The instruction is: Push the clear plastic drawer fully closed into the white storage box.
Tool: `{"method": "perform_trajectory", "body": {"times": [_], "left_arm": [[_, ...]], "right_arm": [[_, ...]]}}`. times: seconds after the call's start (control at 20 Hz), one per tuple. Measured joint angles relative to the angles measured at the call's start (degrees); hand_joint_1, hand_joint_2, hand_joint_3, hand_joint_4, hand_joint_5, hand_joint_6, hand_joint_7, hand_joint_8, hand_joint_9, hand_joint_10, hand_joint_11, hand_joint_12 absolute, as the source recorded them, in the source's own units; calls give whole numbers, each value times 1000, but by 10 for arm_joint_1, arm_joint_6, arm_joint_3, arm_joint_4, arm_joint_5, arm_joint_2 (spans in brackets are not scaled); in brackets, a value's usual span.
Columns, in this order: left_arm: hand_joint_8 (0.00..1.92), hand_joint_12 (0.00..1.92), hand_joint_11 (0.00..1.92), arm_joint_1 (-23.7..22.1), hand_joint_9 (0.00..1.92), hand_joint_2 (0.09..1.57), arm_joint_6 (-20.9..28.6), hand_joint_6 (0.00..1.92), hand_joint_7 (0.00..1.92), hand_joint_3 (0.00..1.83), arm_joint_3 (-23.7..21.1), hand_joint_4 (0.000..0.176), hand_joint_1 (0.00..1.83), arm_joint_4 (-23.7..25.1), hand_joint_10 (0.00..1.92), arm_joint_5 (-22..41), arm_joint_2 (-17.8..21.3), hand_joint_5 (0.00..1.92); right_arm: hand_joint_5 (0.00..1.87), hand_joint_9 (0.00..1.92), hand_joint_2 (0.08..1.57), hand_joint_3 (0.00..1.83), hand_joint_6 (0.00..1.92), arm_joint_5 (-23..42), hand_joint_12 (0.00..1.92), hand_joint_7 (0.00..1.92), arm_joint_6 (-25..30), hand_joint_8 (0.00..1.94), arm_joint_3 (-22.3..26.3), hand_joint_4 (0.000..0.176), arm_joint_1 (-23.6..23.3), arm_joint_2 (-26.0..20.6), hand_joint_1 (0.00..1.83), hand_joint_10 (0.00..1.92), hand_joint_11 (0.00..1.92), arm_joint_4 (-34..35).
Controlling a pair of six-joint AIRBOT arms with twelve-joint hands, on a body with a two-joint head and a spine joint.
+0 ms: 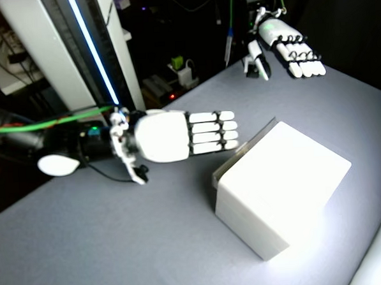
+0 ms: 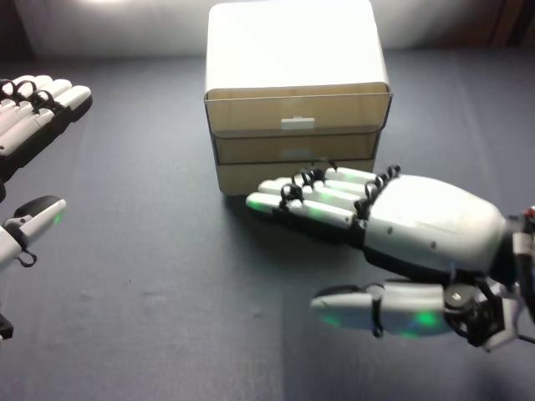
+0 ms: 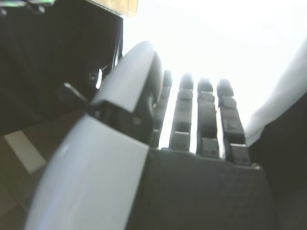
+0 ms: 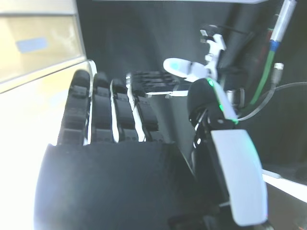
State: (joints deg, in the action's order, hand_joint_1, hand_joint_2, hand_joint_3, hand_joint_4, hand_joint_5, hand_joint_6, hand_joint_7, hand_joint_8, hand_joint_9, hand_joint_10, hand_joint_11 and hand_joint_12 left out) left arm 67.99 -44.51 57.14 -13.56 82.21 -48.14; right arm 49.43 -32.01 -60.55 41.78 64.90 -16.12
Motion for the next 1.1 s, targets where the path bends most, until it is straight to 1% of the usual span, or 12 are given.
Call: {"method": "perform_trajectory", "body": {"times": [0.2, 0.35, 0.4, 0.45, 0.55, 0.6, 0.65, 0.8, 0.85, 0.9, 0.95, 1.1], "left_arm": [[0, 0, 0, 9, 0, 1525, 0, 0, 0, 0, -2, 0, 732, -8, 0, 12, 0, 0], [0, 0, 0, 17, 0, 1496, 0, 0, 0, 0, -7, 0, 760, -9, 0, 25, 0, 0], [0, 0, 0, 17, 0, 1483, 0, 0, 0, 0, -7, 0, 755, -10, 0, 29, 0, 0], [0, 0, 0, 17, 0, 1475, 0, 0, 0, 0, -7, 0, 734, -12, 0, 36, 0, 0], [0, 0, 0, 21, 0, 1444, 0, 0, 0, 0, -8, 0, 659, -15, 0, 47, 0, 0], [0, 0, 0, 22, 0, 1428, 0, 0, 0, 0, -9, 0, 620, -16, 0, 47, 0, 0], [0, 0, 0, 22, 0, 1419, 0, 0, 0, 0, -9, 0, 580, -16, 0, 50, 0, 0], [0, 0, 0, 22, 0, 1398, -1, 0, 0, 0, -9, 0, 435, -17, 0, 59, 0, 0], [0, 0, 0, 22, 0, 1383, -5, 0, 0, 0, -11, 0, 345, -22, 0, 63, 1, 0], [0, 0, 0, 22, 0, 1371, -5, 0, 0, 0, -13, 0, 281, -23, 0, 66, 1, 0], [0, 0, 0, 22, 0, 1372, -5, 0, 0, 0, -13, 0, 191, -17, 0, 75, 1, 0], [0, 0, 0, 22, 0, 1326, -8, 0, 0, 0, -14, 52, 77, -22, 0, 85, 3, 0]], "right_arm": [[49, 70, 1364, 0, 3, 43, 652, 53, 5, 1, 36, 0, 49, -53, 375, 6, 0, 13], [0, 0, 1390, 1, 0, 99, 70, 0, -20, 0, 68, 4, 83, -115, 206, 0, 0, 48], [0, 0, 1389, 0, 0, 126, 13, 11, -40, 3, 81, 0, 97, -133, 242, 0, 0, 80], [1, 5, 1376, 0, 0, 147, 2, 23, -50, 6, 89, 0, 108, -146, 264, 2, 0, 94], [0, 0, 1352, 0, 0, 184, 0, 3, -77, 0, 103, 30, 142, -170, 216, 0, 0, 122], [0, 0, 1351, 0, 0, 191, 0, 0, -83, 0, 106, 10, 149, -175, 161, 0, 0, 132], [0, 0, 1352, 0, 0, 215, 0, 0, -98, 0, 113, 6, 174, -187, 124, 0, 0, 161], [0, 0, 1359, 0, 0, 277, 0, 0, -120, 0, 118, 32, 235, -208, 334, 0, 0, 237], [0, 0, 1337, 0, 0, 286, 0, 0, -135, 0, 122, 36, 242, -216, 183, 0, 0, 269], [0, 0, 1321, 0, 0, 296, 0, 0, -142, 0, 124, 3, 242, -219, 130, 0, 0, 281], [0, 0, 1325, 0, 0, 320, 0, 0, -147, 0, 128, 0, 243, -226, 124, 0, 0, 286], [0, 0, 1280, 0, 0, 353, 0, 0, -159, 0, 133, 53, 250, -230, 218, 0, 0, 297]]}}
